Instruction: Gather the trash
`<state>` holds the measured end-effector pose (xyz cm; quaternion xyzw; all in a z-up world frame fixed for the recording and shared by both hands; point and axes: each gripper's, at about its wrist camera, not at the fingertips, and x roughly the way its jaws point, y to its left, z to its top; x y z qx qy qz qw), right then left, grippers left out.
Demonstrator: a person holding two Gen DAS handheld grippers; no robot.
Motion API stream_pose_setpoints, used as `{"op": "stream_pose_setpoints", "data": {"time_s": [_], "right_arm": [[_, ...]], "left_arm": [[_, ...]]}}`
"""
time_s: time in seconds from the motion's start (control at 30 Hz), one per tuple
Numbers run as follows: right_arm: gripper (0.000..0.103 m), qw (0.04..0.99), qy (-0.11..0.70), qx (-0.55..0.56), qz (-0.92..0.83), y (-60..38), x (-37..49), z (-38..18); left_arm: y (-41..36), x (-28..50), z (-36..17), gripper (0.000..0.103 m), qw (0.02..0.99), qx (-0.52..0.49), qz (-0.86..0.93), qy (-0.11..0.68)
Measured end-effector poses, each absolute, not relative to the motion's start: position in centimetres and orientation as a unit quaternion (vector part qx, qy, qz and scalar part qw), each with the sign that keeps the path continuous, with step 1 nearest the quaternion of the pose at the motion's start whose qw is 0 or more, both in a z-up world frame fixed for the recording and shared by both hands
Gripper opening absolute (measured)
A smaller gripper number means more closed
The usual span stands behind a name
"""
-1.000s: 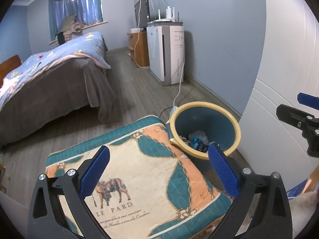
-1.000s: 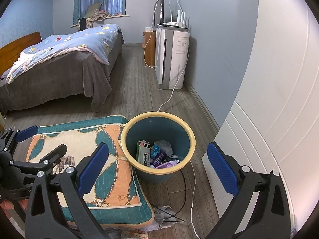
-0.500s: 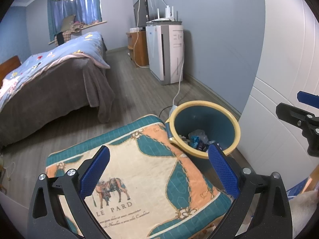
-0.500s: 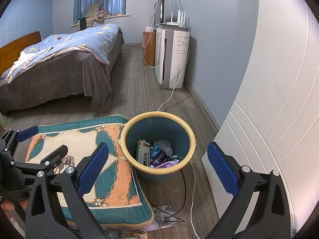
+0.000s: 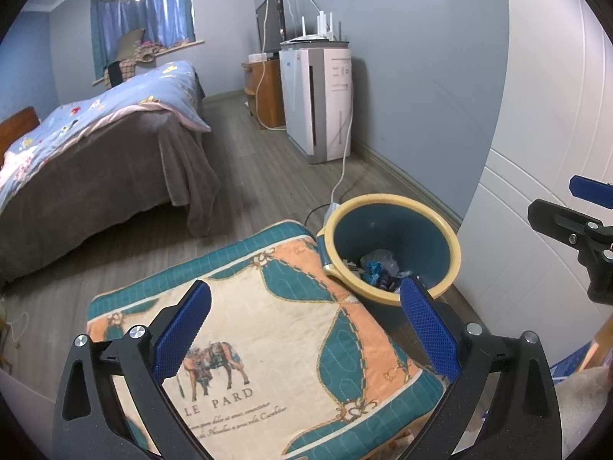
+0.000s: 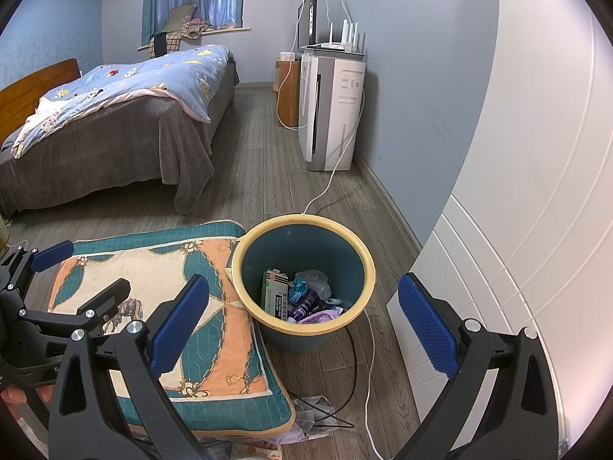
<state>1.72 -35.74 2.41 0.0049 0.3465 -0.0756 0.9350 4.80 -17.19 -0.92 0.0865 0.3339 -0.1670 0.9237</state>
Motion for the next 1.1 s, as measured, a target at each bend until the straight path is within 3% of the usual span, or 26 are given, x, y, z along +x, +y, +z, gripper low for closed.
{"op": "stream_pose_setpoints", "data": {"time_s": [1.1], "right_arm": [[0.097, 0.934, 0.350, 0.004, -0.076, -35.91, 1.62, 2.33]], "left_arm": [[-16.56, 4.90, -1.06, 0.098, 0.919, 0.080, -0.168, 0.347]]}}
